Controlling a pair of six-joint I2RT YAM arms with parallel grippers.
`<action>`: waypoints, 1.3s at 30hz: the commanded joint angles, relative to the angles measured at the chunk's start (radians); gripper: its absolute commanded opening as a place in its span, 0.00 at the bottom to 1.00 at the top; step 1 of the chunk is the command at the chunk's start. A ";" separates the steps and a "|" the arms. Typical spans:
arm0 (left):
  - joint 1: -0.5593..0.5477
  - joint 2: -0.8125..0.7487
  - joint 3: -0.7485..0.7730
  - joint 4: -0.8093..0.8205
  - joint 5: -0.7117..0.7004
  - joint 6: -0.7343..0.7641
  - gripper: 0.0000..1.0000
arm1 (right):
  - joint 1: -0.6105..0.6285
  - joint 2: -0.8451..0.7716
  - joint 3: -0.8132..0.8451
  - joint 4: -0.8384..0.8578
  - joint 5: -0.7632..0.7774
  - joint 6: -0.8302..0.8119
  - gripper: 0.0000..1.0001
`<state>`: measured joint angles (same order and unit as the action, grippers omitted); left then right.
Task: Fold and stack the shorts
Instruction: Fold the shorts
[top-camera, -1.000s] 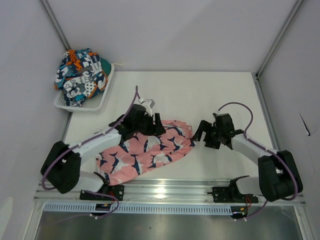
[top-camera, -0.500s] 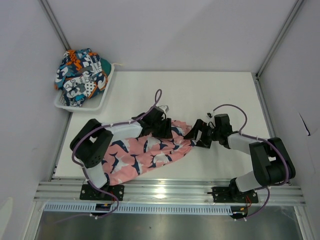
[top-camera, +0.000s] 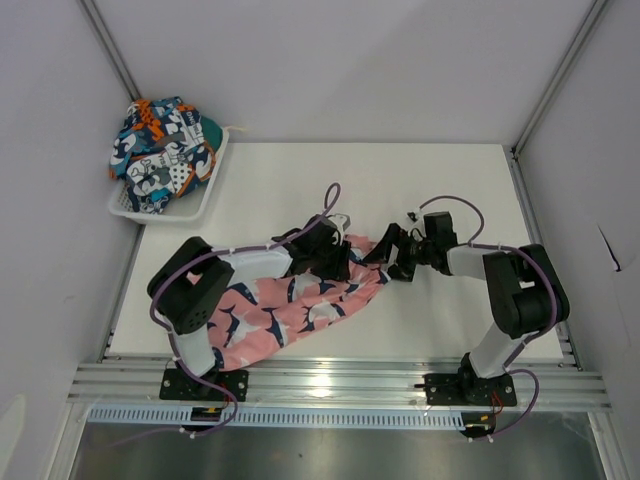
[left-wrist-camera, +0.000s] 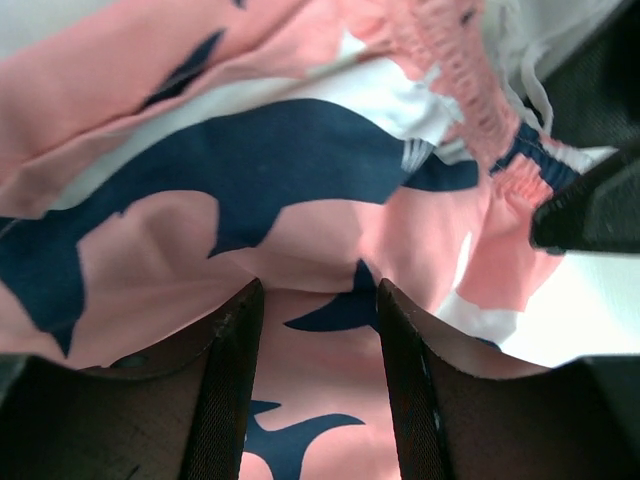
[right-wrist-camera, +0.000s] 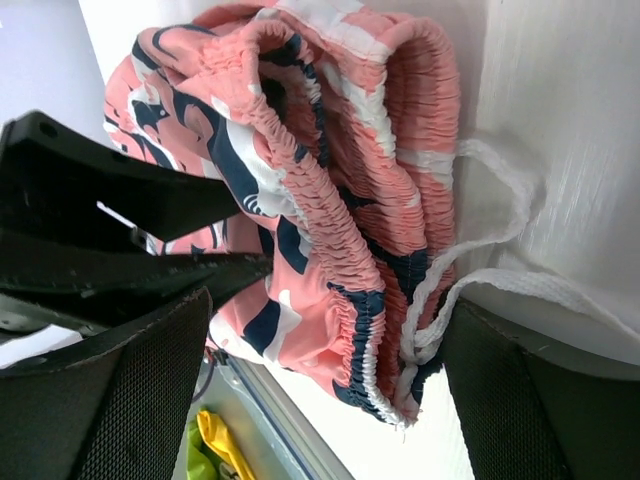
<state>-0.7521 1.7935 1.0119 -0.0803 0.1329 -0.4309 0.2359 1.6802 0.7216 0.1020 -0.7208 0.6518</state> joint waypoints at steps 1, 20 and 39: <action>-0.036 0.007 0.022 0.034 -0.006 0.066 0.53 | -0.013 0.070 0.010 -0.018 0.080 -0.044 0.94; -0.072 -0.005 0.007 0.076 -0.012 0.092 0.52 | 0.054 0.024 0.013 -0.080 0.187 -0.052 0.18; -0.066 -0.011 -0.003 0.108 0.037 0.095 0.51 | 0.140 -0.278 -0.183 -0.183 0.282 -0.040 0.78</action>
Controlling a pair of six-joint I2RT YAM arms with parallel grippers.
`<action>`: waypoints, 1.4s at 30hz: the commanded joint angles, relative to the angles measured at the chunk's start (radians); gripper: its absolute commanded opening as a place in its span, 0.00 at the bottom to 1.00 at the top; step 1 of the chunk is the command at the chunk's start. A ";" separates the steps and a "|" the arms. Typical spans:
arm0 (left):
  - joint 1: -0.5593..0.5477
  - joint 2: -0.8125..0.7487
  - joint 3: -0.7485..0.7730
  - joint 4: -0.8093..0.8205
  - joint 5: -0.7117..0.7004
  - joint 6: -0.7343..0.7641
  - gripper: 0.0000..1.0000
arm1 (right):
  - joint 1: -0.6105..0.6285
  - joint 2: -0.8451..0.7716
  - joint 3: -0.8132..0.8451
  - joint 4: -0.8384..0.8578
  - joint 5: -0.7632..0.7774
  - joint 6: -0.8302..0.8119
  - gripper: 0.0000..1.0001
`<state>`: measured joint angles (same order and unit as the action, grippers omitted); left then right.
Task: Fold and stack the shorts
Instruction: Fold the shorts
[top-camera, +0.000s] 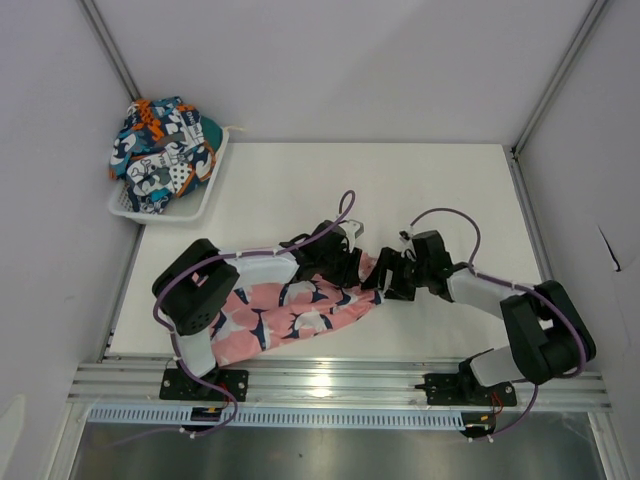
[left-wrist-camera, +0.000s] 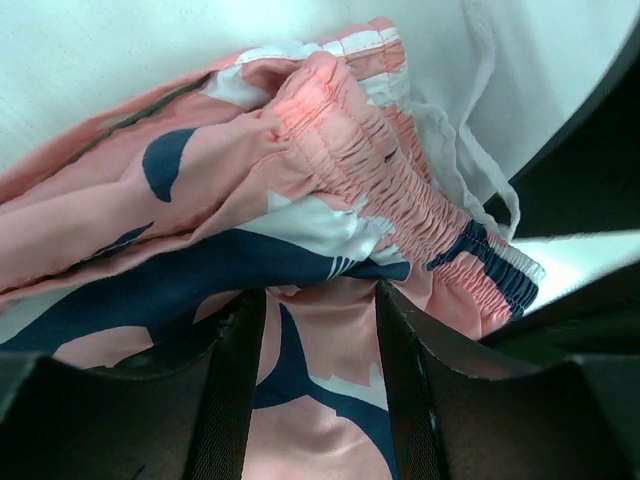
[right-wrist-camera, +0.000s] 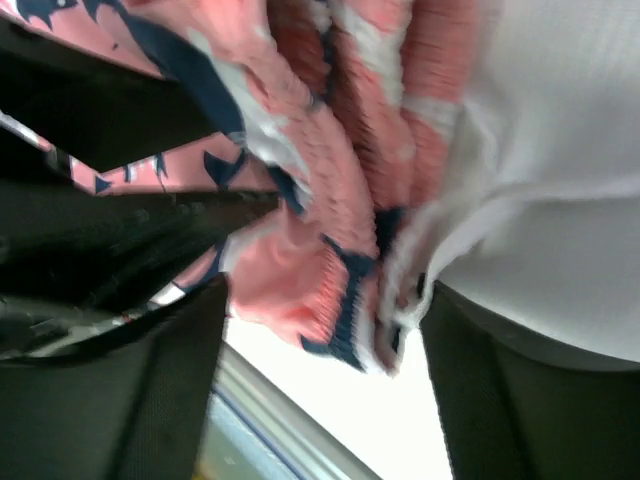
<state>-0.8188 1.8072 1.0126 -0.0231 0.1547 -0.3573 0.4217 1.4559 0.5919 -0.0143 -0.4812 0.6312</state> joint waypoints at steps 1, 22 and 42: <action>0.001 -0.025 -0.005 0.051 0.022 0.023 0.51 | -0.069 -0.069 -0.058 -0.070 0.032 -0.027 0.85; 0.001 -0.045 -0.039 0.095 0.066 0.041 0.50 | -0.176 0.213 0.069 0.062 -0.113 -0.062 0.91; -0.006 -0.022 -0.031 0.117 0.095 0.047 0.48 | -0.181 0.284 0.102 0.051 -0.247 -0.068 0.88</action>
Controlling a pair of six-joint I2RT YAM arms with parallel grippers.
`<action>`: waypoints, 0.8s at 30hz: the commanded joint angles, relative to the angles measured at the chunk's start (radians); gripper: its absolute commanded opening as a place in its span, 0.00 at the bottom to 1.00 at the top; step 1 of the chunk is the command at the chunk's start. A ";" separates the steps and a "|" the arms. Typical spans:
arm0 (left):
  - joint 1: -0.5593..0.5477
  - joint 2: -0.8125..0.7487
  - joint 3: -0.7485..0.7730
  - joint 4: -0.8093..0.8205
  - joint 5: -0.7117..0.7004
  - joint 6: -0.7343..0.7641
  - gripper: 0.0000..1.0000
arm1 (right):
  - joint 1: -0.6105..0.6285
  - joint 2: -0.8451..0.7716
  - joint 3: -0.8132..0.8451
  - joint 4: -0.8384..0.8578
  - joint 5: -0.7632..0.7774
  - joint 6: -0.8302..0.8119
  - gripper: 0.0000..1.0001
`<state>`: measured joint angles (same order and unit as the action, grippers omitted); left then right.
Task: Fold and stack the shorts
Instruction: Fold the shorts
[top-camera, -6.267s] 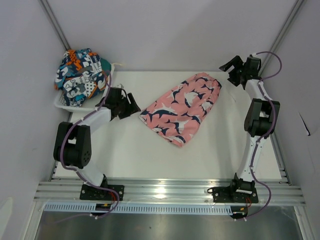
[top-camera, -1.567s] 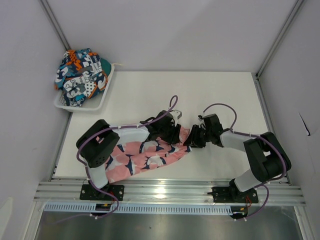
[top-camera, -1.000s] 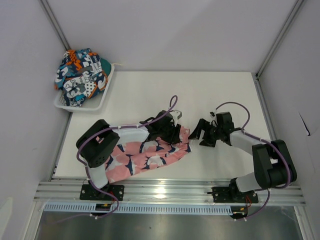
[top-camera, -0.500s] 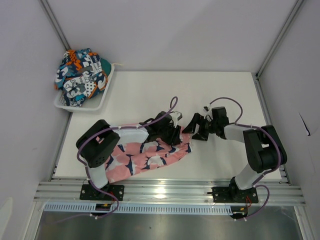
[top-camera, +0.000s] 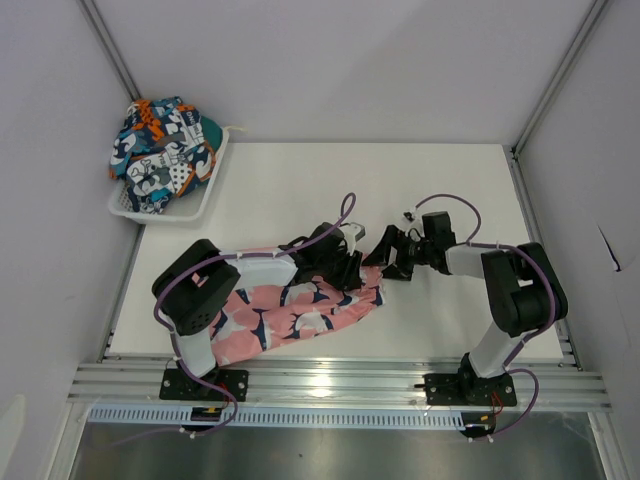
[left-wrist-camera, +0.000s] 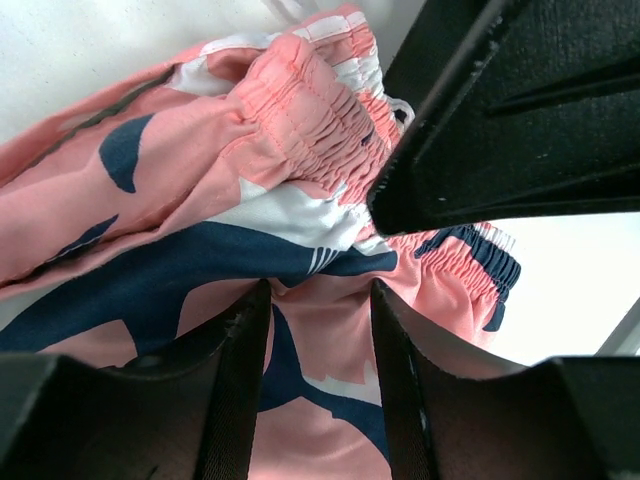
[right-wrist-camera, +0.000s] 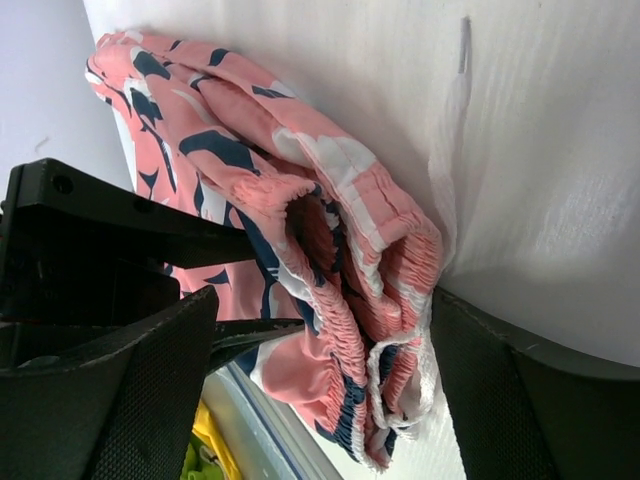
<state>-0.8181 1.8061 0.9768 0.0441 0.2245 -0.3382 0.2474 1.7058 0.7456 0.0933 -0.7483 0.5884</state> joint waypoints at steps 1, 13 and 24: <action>-0.009 -0.021 0.013 0.050 0.023 0.028 0.48 | -0.007 0.035 -0.058 -0.025 -0.002 -0.013 0.87; -0.016 -0.083 -0.070 0.135 0.038 0.028 0.43 | 0.064 -0.038 -0.175 0.133 0.075 0.143 0.76; -0.024 -0.122 -0.122 0.197 0.065 0.033 0.42 | 0.154 0.031 -0.146 0.242 0.159 0.252 0.59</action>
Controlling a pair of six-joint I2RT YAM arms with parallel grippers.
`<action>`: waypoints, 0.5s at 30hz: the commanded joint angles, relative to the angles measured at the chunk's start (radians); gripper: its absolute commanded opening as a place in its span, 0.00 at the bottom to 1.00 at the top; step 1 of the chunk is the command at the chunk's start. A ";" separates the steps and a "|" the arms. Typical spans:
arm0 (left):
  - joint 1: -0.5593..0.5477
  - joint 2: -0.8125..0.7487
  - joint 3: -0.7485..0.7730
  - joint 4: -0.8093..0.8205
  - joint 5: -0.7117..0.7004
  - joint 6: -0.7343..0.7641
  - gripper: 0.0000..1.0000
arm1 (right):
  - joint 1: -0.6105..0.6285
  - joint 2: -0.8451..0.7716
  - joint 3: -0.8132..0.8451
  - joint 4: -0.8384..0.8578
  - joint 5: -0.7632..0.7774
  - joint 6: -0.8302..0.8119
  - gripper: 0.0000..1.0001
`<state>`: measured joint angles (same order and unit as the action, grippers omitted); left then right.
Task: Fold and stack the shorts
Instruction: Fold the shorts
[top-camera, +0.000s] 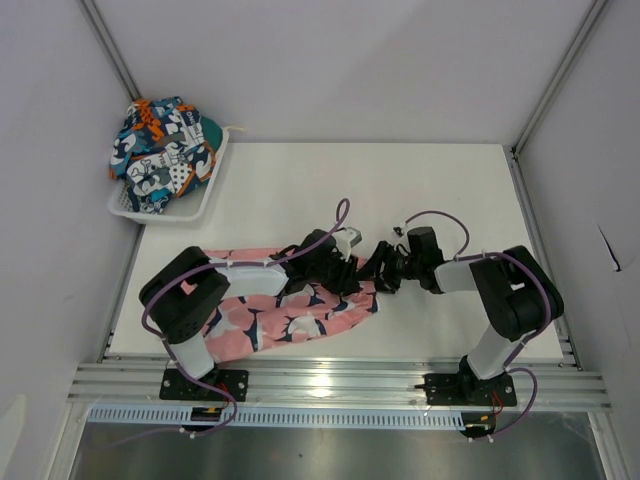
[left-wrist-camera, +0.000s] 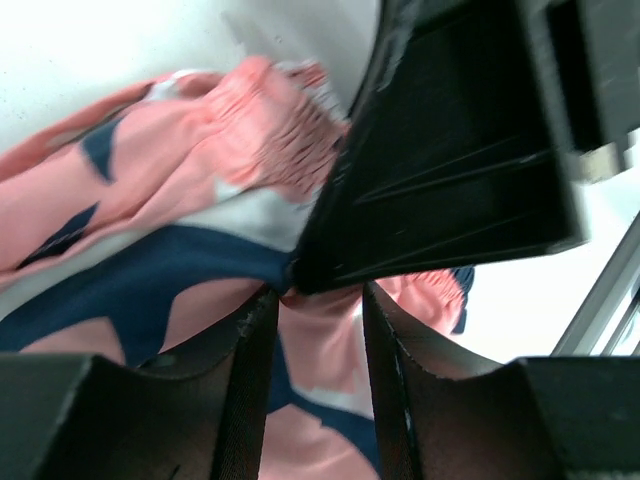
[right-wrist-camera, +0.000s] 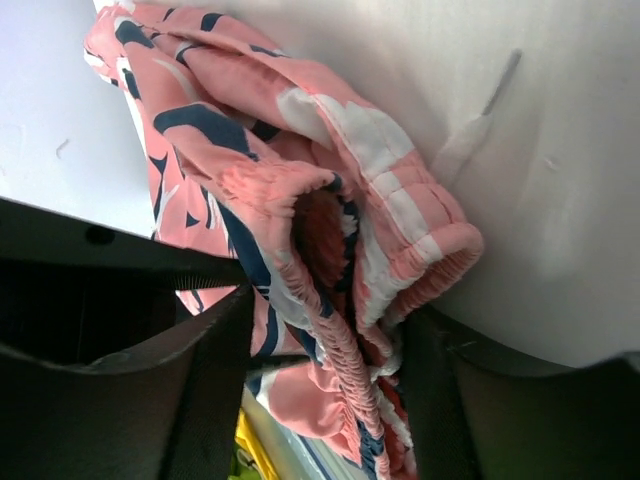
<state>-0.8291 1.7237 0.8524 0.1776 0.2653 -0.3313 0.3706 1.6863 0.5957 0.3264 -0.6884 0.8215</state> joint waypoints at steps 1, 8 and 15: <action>-0.013 -0.038 0.010 0.060 0.023 0.026 0.42 | 0.036 0.068 0.004 0.022 0.099 0.027 0.58; -0.015 -0.012 0.037 0.019 0.003 0.026 0.42 | 0.042 0.072 -0.036 0.095 0.118 0.068 0.35; -0.015 -0.044 0.014 0.030 0.025 0.026 0.42 | 0.034 0.053 0.012 -0.018 0.159 0.024 0.00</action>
<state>-0.8349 1.7241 0.8562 0.1715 0.2668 -0.3309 0.4046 1.7447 0.5808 0.4019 -0.6056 0.8932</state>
